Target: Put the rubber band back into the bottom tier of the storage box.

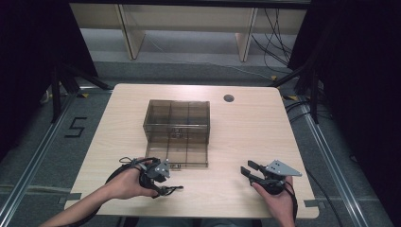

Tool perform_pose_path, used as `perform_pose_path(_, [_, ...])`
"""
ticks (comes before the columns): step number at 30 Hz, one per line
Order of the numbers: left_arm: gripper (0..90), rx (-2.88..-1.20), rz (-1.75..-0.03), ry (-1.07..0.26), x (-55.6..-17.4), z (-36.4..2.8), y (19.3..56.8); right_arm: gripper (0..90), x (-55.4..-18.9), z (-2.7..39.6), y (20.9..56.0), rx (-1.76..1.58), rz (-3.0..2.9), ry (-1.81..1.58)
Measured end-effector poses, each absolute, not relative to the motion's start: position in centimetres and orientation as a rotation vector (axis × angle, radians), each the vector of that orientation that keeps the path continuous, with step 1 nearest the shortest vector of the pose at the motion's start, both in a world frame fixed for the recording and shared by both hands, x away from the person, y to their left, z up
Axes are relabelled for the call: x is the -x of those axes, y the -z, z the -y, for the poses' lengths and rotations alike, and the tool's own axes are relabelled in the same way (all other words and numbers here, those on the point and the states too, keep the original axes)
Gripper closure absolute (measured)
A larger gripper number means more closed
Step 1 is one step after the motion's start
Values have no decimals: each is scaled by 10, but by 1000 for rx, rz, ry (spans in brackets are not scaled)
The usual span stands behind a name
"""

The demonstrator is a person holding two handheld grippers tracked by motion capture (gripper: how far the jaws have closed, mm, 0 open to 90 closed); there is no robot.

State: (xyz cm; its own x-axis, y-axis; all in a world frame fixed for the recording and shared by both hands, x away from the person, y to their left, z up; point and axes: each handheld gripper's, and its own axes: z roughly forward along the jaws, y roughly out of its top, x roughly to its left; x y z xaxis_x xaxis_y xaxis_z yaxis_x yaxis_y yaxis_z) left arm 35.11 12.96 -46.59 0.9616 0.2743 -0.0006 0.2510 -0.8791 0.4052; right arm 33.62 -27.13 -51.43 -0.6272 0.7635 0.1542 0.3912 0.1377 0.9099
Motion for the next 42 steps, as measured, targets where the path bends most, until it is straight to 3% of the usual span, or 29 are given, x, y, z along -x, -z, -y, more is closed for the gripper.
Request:
perform_pose_path(15, [570, -2790, -321, -58, -356, -111, 471, 560, -335, 271, 514, -1129, -2078, -1498])
perform_pose_path(42, [740, -2891, -227, -48, -358, -88, 477, 556, -337, 271, 515, -1096, -2081, -1480])
